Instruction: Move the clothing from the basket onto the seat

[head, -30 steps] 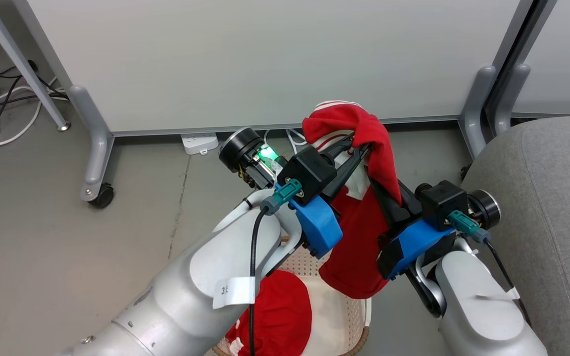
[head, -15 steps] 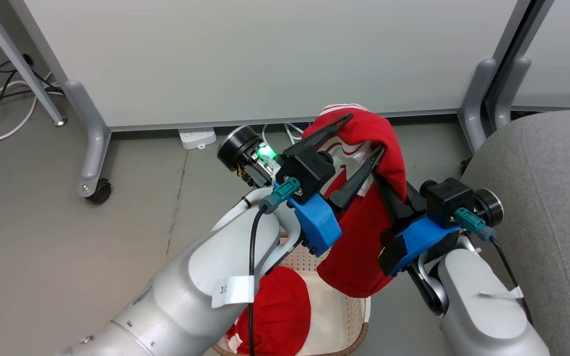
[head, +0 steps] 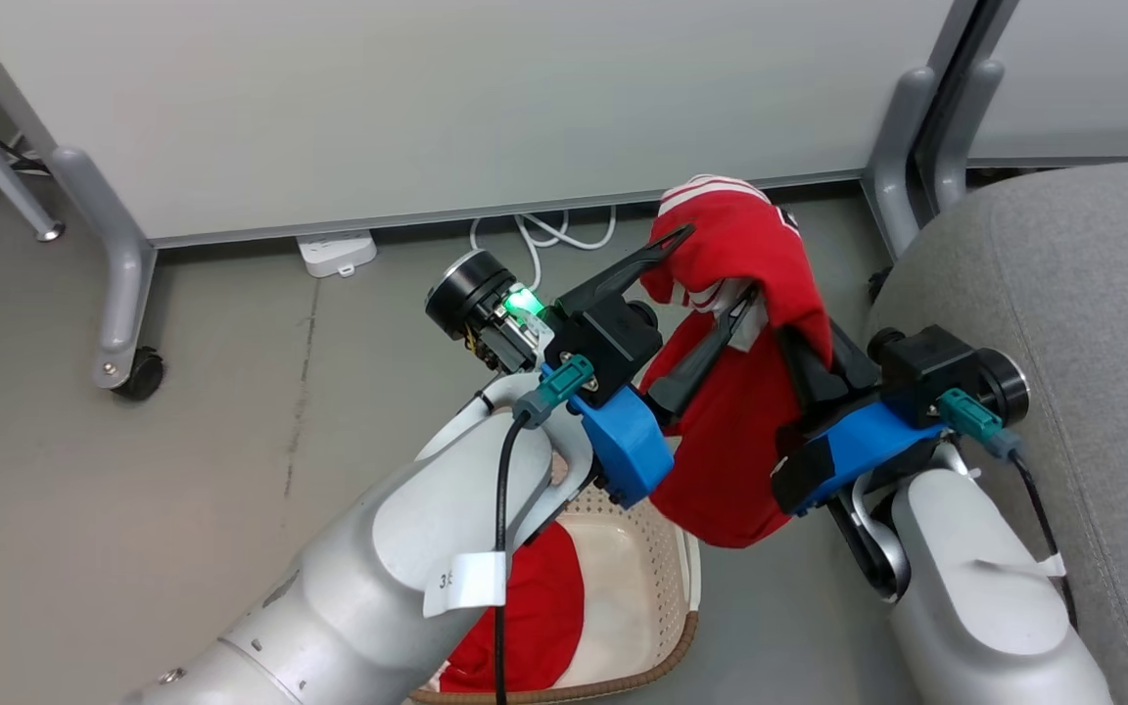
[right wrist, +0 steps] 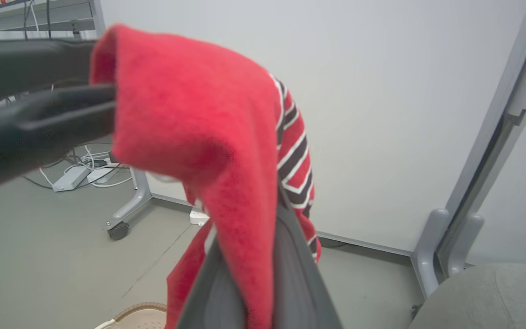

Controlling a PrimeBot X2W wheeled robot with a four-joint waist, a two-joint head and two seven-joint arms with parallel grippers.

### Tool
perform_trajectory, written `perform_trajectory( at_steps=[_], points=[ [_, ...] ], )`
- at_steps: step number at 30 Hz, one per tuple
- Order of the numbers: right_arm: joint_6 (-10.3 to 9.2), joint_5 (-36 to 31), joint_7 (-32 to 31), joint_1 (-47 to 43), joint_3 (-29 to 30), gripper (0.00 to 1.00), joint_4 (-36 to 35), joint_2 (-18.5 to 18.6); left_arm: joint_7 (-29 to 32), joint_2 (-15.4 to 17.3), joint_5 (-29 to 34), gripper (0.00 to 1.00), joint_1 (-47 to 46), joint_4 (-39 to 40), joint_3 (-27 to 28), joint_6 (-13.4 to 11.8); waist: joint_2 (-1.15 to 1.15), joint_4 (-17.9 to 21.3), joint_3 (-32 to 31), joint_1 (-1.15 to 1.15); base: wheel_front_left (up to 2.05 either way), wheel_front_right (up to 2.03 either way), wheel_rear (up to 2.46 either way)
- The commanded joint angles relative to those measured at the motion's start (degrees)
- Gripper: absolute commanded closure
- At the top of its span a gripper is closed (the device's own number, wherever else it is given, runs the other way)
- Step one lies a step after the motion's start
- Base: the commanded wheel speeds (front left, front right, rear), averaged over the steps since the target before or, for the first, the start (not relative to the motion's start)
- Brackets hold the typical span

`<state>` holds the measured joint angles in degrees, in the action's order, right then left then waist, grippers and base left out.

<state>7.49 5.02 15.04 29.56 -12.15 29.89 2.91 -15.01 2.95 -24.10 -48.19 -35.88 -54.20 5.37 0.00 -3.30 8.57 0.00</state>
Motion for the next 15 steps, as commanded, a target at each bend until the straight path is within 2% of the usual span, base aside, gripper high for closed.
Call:
perform_trajectory(
  at_steps=[1, 15],
  points=[
    [0.01, -0.5, 0.2, 1.4, 0.6, 1.0, -0.8, 0.0, -0.3, 0.1, 0.3, 0.0, 0.5, 0.0, 0.2, 0.0, 0.0, 1.4, 1.0, 0.0, 0.0, 0.0, 0.0],
    [0.01, -2.0, 0.2, 2.5, 8.4, 1.0, -6.0, 0.1, -0.2, 0.0, 1.9, 0.0, 1.9, 1.1, -1.0, 0.2, 0.0, 9.2, 5.7, 0.0, 0.0, 0.0, 0.0]
  ],
)
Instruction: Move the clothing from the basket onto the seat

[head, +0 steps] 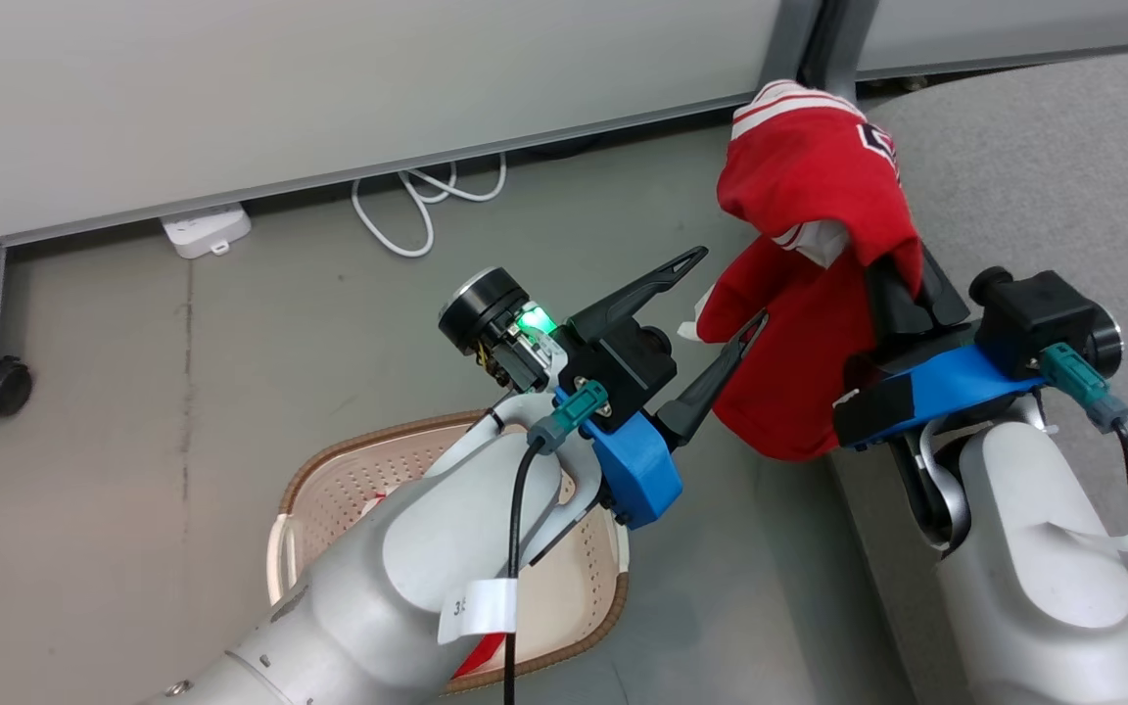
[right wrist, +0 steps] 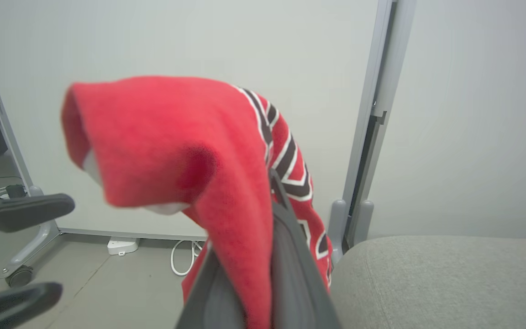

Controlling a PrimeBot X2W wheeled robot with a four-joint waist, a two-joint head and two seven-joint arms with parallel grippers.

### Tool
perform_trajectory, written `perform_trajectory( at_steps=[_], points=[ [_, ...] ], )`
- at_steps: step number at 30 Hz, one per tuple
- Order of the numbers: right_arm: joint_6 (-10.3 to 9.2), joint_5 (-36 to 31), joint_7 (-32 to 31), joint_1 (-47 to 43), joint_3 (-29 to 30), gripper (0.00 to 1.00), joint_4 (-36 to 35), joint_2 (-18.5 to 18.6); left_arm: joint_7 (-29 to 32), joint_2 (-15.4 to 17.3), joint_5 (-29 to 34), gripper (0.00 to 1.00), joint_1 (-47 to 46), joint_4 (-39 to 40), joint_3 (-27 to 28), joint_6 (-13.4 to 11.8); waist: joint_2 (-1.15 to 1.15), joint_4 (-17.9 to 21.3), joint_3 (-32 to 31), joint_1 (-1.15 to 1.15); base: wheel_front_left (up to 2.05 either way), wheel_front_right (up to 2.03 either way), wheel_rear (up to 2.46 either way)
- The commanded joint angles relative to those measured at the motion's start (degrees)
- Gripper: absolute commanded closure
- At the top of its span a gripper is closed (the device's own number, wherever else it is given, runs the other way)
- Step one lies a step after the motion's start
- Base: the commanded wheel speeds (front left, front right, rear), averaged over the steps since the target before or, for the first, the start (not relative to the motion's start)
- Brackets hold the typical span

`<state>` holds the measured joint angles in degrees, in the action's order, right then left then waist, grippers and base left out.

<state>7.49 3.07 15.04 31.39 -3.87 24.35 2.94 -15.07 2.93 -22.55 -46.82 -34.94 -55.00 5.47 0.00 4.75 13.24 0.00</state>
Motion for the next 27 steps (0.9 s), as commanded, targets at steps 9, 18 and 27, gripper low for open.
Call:
perform_trajectory(
  at_steps=[9, 18, 27],
  points=[
    [0.01, 0.1, 0.2, -0.3, 4.1, 1.0, -4.5, 1.5, -0.2, 0.5, 2.0, 0.0, 1.3, 1.5, 0.2, -0.1, 0.0, 7.0, 3.3, 0.0, 0.0, 0.0, 0.0],
    [0.01, 1.0, 0.2, -2.4, 9.3, 1.0, -7.4, 3.0, -0.2, 1.3, 3.6, 0.0, 3.0, 2.6, 0.8, -0.1, 0.0, 12.6, 5.5, 0.0, 0.0, 0.0, 0.0],
    [0.01, 1.5, 0.2, -5.8, 14.9, 1.0, -9.3, 3.2, -0.2, 1.1, 5.4, 0.0, 4.0, 3.2, 0.3, 0.6, 0.0, 16.1, 7.6, 0.0, 0.0, 0.0, 0.0]
  ],
)
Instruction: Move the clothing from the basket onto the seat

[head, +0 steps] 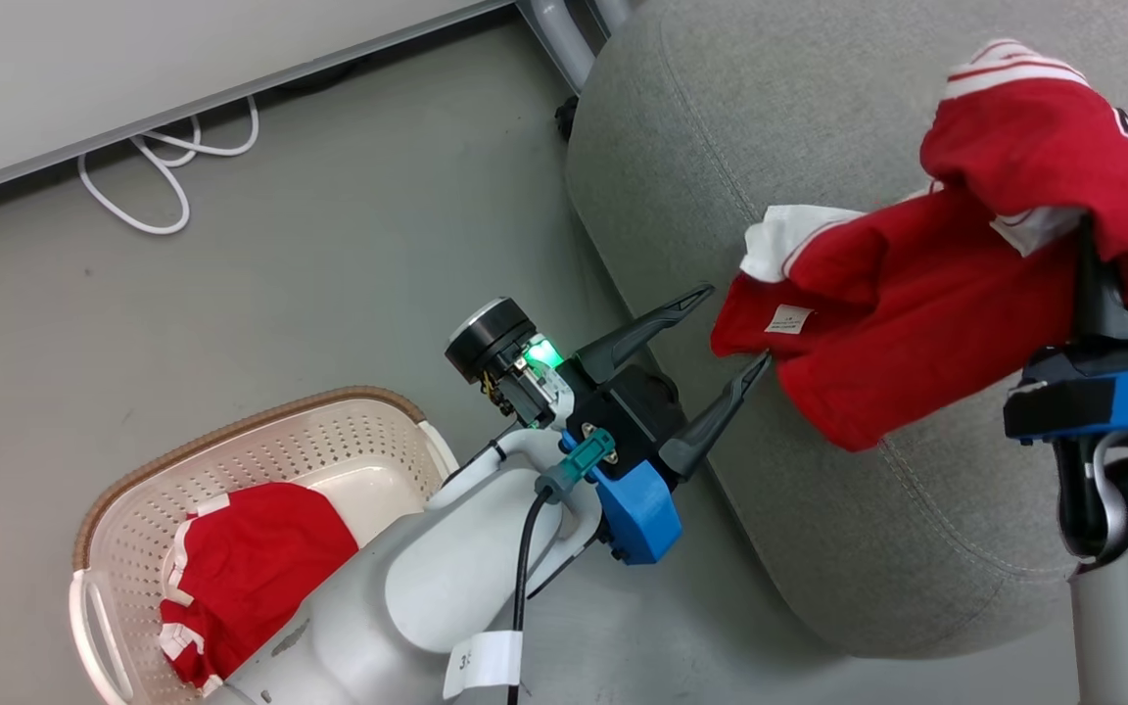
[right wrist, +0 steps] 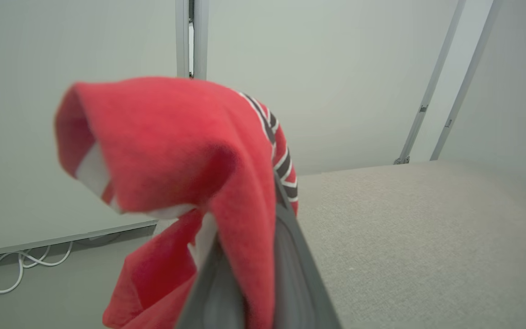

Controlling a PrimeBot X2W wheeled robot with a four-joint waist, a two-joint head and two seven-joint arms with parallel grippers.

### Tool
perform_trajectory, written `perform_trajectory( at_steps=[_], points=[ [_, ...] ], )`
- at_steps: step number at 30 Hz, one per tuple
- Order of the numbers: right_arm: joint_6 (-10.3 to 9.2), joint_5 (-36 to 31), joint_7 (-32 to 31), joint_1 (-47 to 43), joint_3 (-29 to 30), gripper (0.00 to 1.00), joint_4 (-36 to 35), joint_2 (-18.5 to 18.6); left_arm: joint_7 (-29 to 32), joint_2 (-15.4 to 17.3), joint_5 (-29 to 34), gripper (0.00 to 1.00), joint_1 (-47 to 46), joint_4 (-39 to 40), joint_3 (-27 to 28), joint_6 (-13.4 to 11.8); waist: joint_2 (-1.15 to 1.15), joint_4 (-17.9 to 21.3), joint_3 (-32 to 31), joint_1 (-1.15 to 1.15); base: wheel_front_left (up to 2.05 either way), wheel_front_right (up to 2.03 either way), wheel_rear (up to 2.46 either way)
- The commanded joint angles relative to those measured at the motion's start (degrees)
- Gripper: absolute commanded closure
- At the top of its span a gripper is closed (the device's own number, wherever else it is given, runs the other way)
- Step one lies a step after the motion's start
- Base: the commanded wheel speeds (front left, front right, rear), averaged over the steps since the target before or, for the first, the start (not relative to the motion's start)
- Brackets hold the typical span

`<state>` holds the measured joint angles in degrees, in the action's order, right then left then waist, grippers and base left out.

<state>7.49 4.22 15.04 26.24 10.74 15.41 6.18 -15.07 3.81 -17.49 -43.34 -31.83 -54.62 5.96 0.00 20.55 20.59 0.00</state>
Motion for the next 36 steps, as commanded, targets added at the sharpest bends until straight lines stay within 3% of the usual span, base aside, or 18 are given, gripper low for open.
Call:
perform_trajectory(
  at_steps=[1, 11, 19, 30, 36],
  points=[
    [0.01, 0.4, 0.2, -1.0, 0.6, 1.0, -0.4, -0.1, -0.2, 0.1, 0.4, 0.0, 0.5, 0.2, -0.1, 0.2, 0.0, 0.4, 0.4, 0.0, 0.0, 0.0, 0.0],
    [0.01, 0.5, 0.2, -2.3, 1.3, 1.0, -0.6, -0.8, -0.2, -0.3, 1.1, 0.0, 0.5, 0.5, 0.5, 0.5, 0.0, 0.7, 1.1, 0.0, 0.0, 0.0, 0.0],
    [0.01, 0.4, 0.2, 3.3, -0.2, 1.0, -2.4, 1.9, -0.2, -0.4, 2.6, 0.0, -0.9, 0.5, 1.3, 0.6, 0.0, 0.6, 3.5, 0.0, 0.0, 0.0, 0.0],
    [0.01, 2.1, 0.2, 20.6, 7.0, 1.0, -5.6, 13.1, -0.2, 0.8, 5.1, 0.0, -5.9, -0.3, 1.6, 0.4, 0.0, -0.8, 13.6, 0.0, 0.0, 0.0, 0.0],
    [0.01, 4.0, 0.2, 28.0, 13.7, 1.0, -2.0, 21.3, -0.1, 1.4, 6.5, 0.0, -9.5, -0.6, 1.6, 0.1, 0.0, -1.3, 20.0, 0.0, 0.0, 0.0, 0.0]
  ],
)
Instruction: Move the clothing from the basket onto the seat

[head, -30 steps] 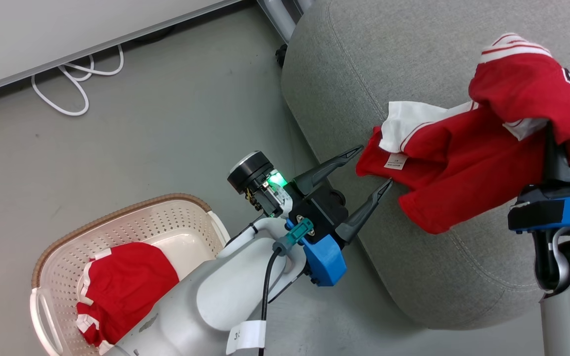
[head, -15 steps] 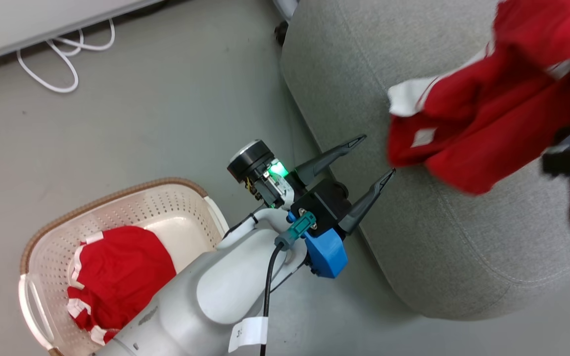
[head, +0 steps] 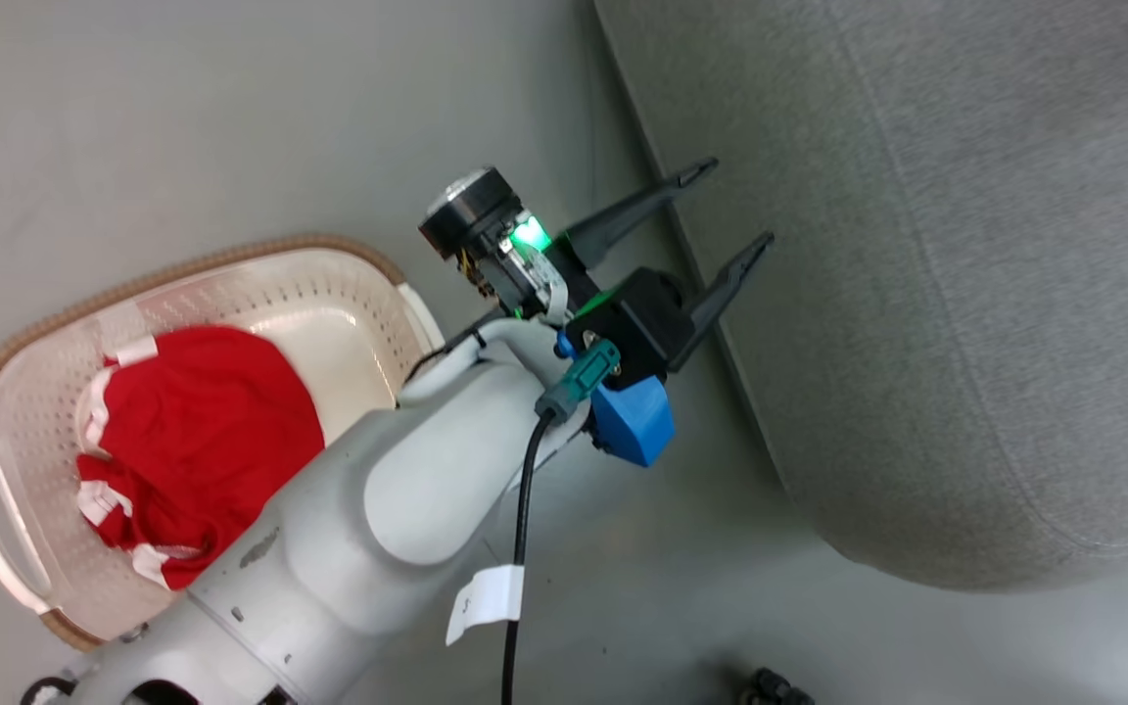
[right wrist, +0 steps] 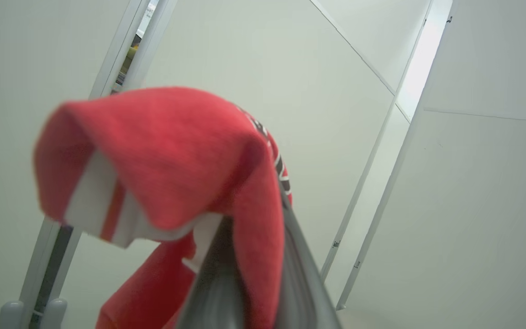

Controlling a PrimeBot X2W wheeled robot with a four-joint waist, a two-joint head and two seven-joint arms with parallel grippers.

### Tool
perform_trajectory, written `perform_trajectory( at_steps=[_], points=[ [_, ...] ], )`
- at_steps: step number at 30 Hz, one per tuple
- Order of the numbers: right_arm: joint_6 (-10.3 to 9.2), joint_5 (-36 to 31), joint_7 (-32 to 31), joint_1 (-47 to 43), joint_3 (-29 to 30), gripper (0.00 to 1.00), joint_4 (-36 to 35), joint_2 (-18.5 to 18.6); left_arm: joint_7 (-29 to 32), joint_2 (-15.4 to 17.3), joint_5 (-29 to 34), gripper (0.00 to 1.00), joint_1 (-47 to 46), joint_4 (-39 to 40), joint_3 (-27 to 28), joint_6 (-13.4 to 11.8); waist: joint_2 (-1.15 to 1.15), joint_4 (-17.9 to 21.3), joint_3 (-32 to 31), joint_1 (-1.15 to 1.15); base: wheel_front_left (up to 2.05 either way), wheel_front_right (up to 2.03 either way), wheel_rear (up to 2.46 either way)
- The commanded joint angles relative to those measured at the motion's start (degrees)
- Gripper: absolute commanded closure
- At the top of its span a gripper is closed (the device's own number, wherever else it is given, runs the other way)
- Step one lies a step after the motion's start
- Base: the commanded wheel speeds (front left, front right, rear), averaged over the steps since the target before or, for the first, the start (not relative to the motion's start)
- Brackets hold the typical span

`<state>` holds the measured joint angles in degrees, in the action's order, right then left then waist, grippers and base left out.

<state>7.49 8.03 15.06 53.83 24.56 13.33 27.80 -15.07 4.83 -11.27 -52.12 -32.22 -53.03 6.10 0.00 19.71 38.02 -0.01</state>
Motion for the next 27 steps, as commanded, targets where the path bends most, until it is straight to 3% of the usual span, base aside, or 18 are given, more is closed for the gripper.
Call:
perform_trajectory(
  at_steps=[1, 5, 10, 27],
  points=[
    [0.01, 0.3, 0.2, 1.2, 0.5, 1.0, 1.2, 0.8, -0.1, 0.5, 0.5, 0.0, -1.2, -0.2, -0.1, -0.1, 0.0, -0.5, 3.5, 0.01, 0.0, 0.0, 0.0],
    [0.01, -0.4, 0.1, 2.5, 1.8, 1.0, 6.5, 4.0, 0.0, 0.9, 1.1, 0.0, -3.1, -0.2, -0.3, -0.1, 0.0, -0.7, 6.7, 0.01, 0.0, 0.0, 0.0],
    [0.01, -0.1, 0.1, 1.3, 3.1, 1.0, 14.0, 4.6, 0.2, 1.2, 1.6, 0.0, -4.8, 0.2, -0.6, -0.2, 0.0, -1.5, 9.4, 0.01, 0.0, 0.0, 0.0],
    [0.01, 0.5, 0.1, -4.7, 1.2, 1.0, 28.8, -2.5, 0.2, 2.2, 1.2, 0.0, -5.3, 0.6, -1.7, -1.1, 0.0, -2.6, 11.3, 0.01, 0.0, 0.0, 0.0]
  ],
)
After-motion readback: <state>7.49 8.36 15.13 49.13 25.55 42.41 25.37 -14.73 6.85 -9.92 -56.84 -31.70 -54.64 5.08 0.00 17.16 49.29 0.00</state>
